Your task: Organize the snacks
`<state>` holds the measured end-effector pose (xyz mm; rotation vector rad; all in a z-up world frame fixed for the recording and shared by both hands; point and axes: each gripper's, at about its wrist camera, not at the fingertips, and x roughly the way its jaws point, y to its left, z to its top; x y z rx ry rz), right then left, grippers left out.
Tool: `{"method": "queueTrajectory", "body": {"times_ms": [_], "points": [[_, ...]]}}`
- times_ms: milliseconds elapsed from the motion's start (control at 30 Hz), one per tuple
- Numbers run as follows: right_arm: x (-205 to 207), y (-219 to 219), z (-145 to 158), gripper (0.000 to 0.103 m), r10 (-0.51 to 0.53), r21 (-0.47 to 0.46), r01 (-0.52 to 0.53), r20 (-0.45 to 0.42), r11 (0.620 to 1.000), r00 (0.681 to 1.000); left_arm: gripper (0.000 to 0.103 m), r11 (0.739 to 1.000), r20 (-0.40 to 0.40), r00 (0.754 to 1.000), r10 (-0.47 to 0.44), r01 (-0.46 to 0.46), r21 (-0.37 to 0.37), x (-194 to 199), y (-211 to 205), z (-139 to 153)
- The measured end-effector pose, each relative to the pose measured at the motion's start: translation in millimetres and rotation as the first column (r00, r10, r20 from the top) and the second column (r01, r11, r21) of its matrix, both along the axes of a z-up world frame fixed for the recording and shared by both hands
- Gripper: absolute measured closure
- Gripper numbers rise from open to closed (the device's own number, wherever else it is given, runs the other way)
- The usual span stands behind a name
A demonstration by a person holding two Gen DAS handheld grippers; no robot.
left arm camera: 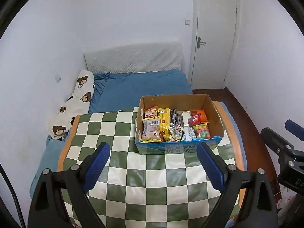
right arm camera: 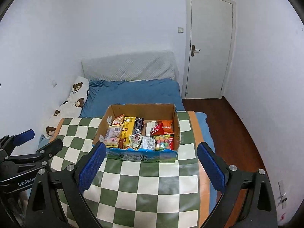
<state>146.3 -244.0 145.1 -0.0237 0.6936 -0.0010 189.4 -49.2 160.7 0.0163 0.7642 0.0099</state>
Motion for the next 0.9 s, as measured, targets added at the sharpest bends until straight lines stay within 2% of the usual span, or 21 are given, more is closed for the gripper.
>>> {"method": "queueTrajectory", "body": {"times_ms": [167,267,467,667,900], "points": [[-1,1,0,0.002,0.003,0.002,-0.003,0.003,1.0,1.0,0.01,1.0,0.002,1.0,0.016,-0.016,0.003,0,-1,-1],[5,1,-4,0.002,-0.003,-0.01,0.003,0.001,1.0,1.0,0.0,1.0,0.008,1.0,0.015,-0.015,0.006,8,-3,-5],[28,-6,-19,0.001,-0.043,-0.024,0.043,-0.003,0.999,0.999,0.0,0.999,0.024,0.999,0.03,-0.03,0.013,33,-5,-13],[60,-12,-38,0.001,-0.082,-0.04,0.081,-0.016,0.996,0.997,0.0,0.999,-0.017,0.999,0.038,-0.038,0.007,66,-6,-33],[88,-16,-62,0.001,-0.119,-0.047,0.117,-0.043,0.992,0.992,0.0,0.999,-0.042,0.998,0.051,-0.051,0.013,84,-7,-52]]}}
